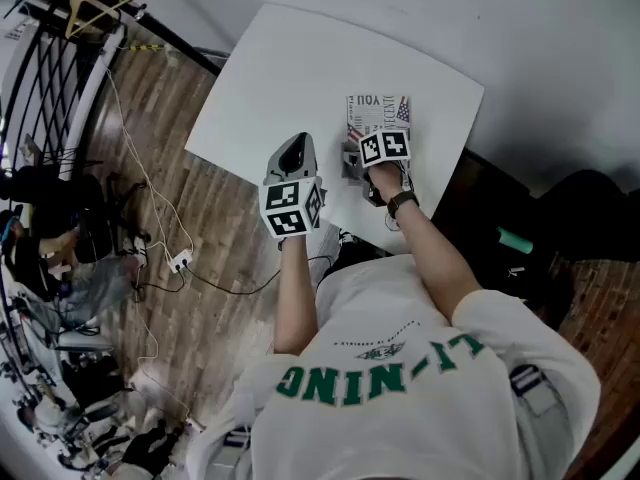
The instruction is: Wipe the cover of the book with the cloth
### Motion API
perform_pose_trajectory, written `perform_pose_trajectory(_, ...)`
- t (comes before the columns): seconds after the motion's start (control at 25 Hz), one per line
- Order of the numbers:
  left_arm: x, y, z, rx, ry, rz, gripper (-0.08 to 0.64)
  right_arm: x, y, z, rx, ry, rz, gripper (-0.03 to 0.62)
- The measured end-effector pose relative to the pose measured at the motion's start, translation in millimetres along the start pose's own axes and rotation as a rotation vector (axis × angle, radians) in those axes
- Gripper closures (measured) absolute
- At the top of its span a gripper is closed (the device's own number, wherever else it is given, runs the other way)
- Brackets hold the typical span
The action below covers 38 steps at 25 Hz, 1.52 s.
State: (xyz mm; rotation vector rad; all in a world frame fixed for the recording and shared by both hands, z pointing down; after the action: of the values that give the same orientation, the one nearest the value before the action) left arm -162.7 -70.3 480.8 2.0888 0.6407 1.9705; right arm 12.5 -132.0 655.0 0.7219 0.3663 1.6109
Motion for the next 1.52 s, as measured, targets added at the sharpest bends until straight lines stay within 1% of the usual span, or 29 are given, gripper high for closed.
perform_pose_trajectory(0.12, 4, -6, -13, -0.026, -0.03, -0.002, 0.549, 3, 7, -2, 0.023, -0.017, -0.018, 0.552)
perform_pose_trajectory(0.24, 6, -3, -13, -0.015, -0.054, 0.002, 0.548, 6, -2, 5, 0.036, -0.009, -0.003, 0.552)
perform_pose_trajectory(0.36, 4, 9, 0, 0.032, -0.052, 0.0, 0.549, 7, -22, 18, 0.064, 0.006, 0.026, 0.552)
perform_pose_trajectory(0.56, 1, 38, 37, 0.146, -0.037, -0.005, 0.549, 9, -69, 54, 0.12, 0.077, 0.12, 0.552)
perform_pose_trajectory(0.72, 3, 50, 72, 0.237, -0.019, -0.012, 0.548, 19, -114, 84, 0.175, 0.142, 0.2, 0.552)
perform_pose_trajectory(0.8, 3, 52, 79, 0.258, -0.015, -0.013, 0.548, 21, -125, 92, 0.194, 0.159, 0.223, 0.552)
perform_pose_trajectory(0.88, 2, 52, 81, 0.265, -0.013, -0.012, 0.548, 24, -129, 96, 0.204, 0.167, 0.239, 0.551)
perform_pose_trajectory(0.96, 1, 48, 78, 0.257, -0.013, -0.008, 0.549, 25, -130, 96, 0.21, 0.173, 0.246, 0.551)
perform_pose_trajectory(1.04, -1, 42, 69, 0.236, -0.017, 0.0, 0.549, 23, -127, 89, 0.214, 0.156, 0.237, 0.551)
perform_pose_trajectory(1.12, -1, 35, 56, 0.202, -0.026, 0.005, 0.549, 18, -117, 76, 0.186, 0.136, 0.224, 0.551)
perform_pose_trajectory(1.2, 1, 29, 41, 0.163, -0.04, 0.005, 0.548, 12, -100, 59, 0.136, 0.119, 0.202, 0.551)
perform_pose_trajectory(1.36, 7, 15, 11, 0.089, -0.067, -0.001, 0.548, 13, -50, 21, 0.058, 0.053, 0.097, 0.551)
perform_pose_trajectory(1.52, 12, 1, -9, 0.034, -0.079, -0.001, 0.549, 27, -10, -5, 0.017, -0.008, -0.007, 0.551)
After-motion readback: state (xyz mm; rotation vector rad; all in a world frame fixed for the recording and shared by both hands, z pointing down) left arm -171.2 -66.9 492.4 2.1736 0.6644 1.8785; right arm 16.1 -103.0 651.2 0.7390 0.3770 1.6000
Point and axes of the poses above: the fingertips, and each gripper's own axes: y forward along the fingers, z to its right, x out of its underside, the point moved 10 cm from there along -y, backward along the fingers, and after that the axes turned 7 degrees about -x, right-handed, at the moved point
